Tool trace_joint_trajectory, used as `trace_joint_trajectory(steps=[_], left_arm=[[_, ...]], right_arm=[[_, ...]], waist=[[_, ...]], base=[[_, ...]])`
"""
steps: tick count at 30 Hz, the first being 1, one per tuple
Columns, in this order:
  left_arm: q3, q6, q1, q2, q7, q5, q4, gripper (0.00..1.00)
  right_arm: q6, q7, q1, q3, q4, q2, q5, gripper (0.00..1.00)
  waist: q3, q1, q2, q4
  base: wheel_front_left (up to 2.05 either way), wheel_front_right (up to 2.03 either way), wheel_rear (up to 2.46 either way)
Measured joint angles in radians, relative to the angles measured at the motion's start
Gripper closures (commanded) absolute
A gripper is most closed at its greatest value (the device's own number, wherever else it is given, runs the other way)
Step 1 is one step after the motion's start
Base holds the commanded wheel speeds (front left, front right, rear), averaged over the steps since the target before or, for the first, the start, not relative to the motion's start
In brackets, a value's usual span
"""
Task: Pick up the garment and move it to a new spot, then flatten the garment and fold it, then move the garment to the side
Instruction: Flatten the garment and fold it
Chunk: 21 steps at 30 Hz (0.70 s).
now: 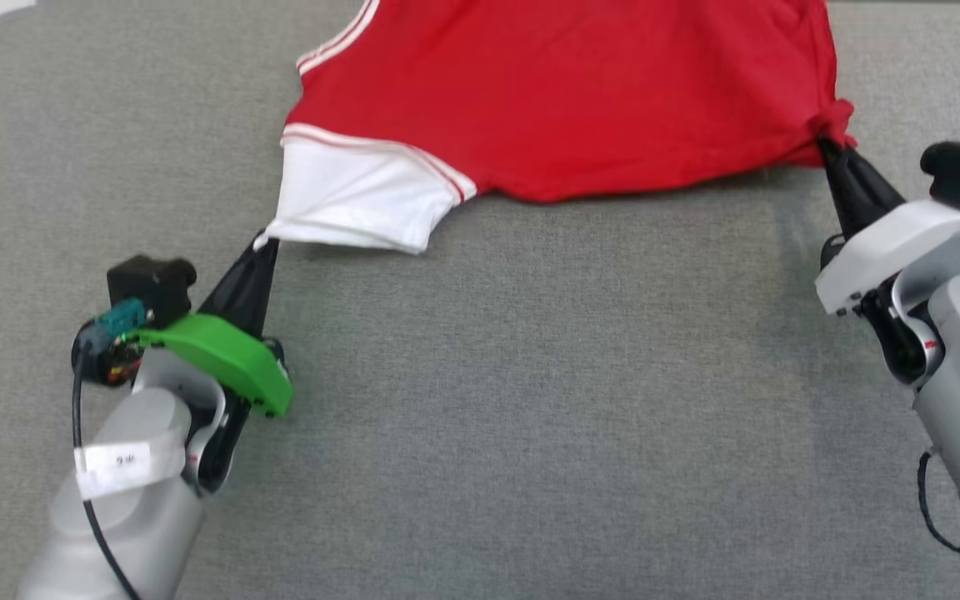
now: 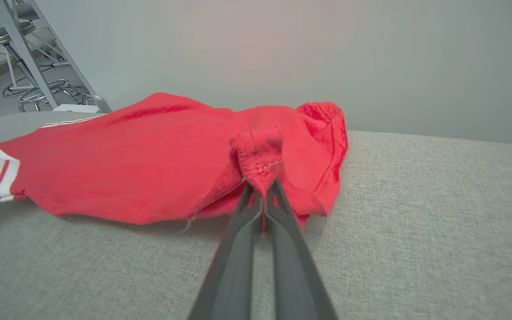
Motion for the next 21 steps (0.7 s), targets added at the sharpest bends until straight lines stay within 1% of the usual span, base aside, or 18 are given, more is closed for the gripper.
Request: trace_joint_trajectory(steps=[2,3,5,13,15,21], left_arm=[[-0.001,0.006,0.041,0.012,0.009,-0.005,-0.019,1.0],[-0.007,0.015,0.094,0.026,0.018,-0.007,-0.049,1.0],[-0.009,0.023,0.127,0.036,0.033,-0.016,-0.069,1.0],[-0.059,0.023,0.271,0.079,0.108,-0.03,-0.179,1.0],[-0.069,0.023,0.306,0.087,0.135,-0.045,-0.212,1.0],[-0.112,0.019,0.422,0.142,0.255,-0.1,-0.339,1.0]], right_arm=[[-0.006,0.0,0.024,0.012,-0.005,-0.003,0.027,1.0],[-0.006,0.0,0.061,0.04,-0.011,-0.005,0.061,1.0],[-0.006,0.0,0.087,0.057,-0.018,-0.01,0.09,1.0],[-0.006,0.0,0.208,0.088,-0.038,-0.061,0.2,1.0],[-0.006,0.0,0.249,0.098,-0.047,-0.073,0.224,1.0],[-0.006,0.009,0.385,0.129,-0.108,-0.128,0.307,1.0]], waist=[[-0.021,0.0,0.0,0.007],[-0.049,0.0,0.0,0.015],[-0.067,0.0,0.0,0.02],[-0.144,0.0,0.0,0.029],[-0.165,0.0,0.0,0.03],[-0.233,0.0,0.0,0.032]], base=[[0.0,0.0,0.0],[0.0,0.0,0.0],[0.0,0.0,0.0],[0.0,0.0,0.0],[0.0,0.0,0.0],[0.0,0.0,0.0]])
